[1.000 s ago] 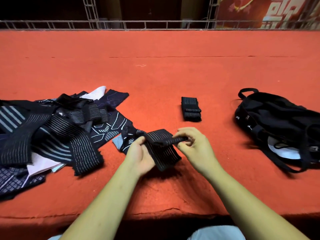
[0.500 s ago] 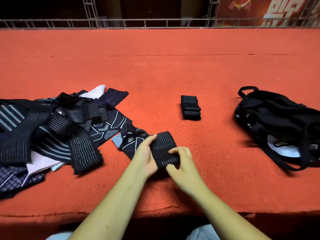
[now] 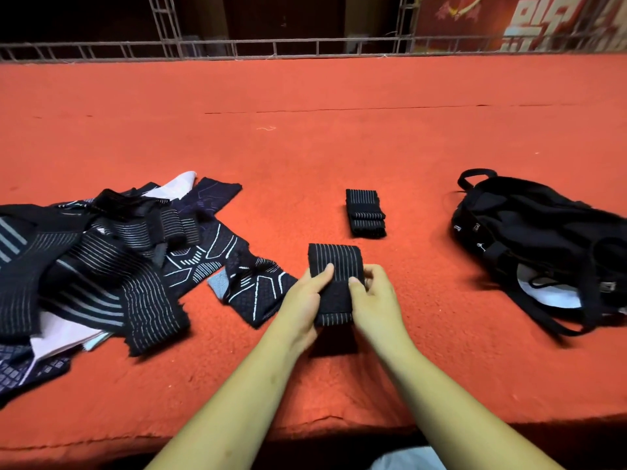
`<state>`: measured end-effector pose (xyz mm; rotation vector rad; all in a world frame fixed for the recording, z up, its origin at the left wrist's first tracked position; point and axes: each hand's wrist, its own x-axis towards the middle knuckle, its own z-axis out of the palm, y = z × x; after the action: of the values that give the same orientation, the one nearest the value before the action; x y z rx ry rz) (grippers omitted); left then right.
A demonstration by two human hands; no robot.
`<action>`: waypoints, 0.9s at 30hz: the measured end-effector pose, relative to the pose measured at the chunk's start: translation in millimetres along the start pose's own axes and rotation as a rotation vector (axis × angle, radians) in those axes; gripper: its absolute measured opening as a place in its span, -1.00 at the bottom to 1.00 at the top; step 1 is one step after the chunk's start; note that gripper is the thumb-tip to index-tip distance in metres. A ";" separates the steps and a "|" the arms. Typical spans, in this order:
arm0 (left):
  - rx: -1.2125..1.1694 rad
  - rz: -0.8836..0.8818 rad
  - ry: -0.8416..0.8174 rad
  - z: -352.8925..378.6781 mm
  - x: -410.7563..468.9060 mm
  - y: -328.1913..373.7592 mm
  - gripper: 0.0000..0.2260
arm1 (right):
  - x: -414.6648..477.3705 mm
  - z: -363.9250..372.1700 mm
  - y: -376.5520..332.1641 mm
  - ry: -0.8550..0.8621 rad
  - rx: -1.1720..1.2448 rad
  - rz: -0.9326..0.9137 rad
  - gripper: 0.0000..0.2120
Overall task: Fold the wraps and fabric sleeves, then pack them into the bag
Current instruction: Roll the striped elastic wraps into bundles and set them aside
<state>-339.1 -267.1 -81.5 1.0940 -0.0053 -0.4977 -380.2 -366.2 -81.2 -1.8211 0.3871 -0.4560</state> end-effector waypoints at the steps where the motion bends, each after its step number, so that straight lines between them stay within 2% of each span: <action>1: 0.037 0.024 0.017 3.4 4.7 1.7 -0.79 | 5.8 0.2 2.4 0.028 -0.002 -0.008 -0.91; 5: 0.295 0.132 0.081 12.5 33.7 10.7 -0.85 | 38.2 -8.5 0.8 0.107 -0.018 -0.051 -0.89; 9: 0.444 0.188 0.093 30.4 76.8 40.5 -0.86 | 91.9 -18.3 -6.5 0.130 -0.017 -0.046 -0.88; 11: 0.527 0.189 0.111 40.1 103.6 55.2 -0.80 | 124.2 -20.0 -10.4 0.155 -0.045 -0.052 -0.87; 14: 0.568 0.182 0.127 47.2 151.1 63.7 -0.69 | 172.5 -21.6 -15.5 0.177 -0.064 -0.045 -0.87; 17: 0.577 0.168 0.146 56.2 193.1 69.0 -0.74 | 220.0 -20.9 -10.1 0.189 -0.084 0.024 -0.87; 22: 0.701 0.162 0.207 50.5 264.2 59.7 -0.70 | 274.1 -14.9 12.5 0.255 -0.147 0.098 -0.80; 27: 0.833 0.155 0.204 45.1 296.9 29.6 -0.69 | 291.9 -3.5 43.9 0.206 -0.282 0.146 -0.86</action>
<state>-74.5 -410.1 -105.4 1.9398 -0.1276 -0.2324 -129.6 -522.0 -89.5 -2.0053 0.7525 -0.5088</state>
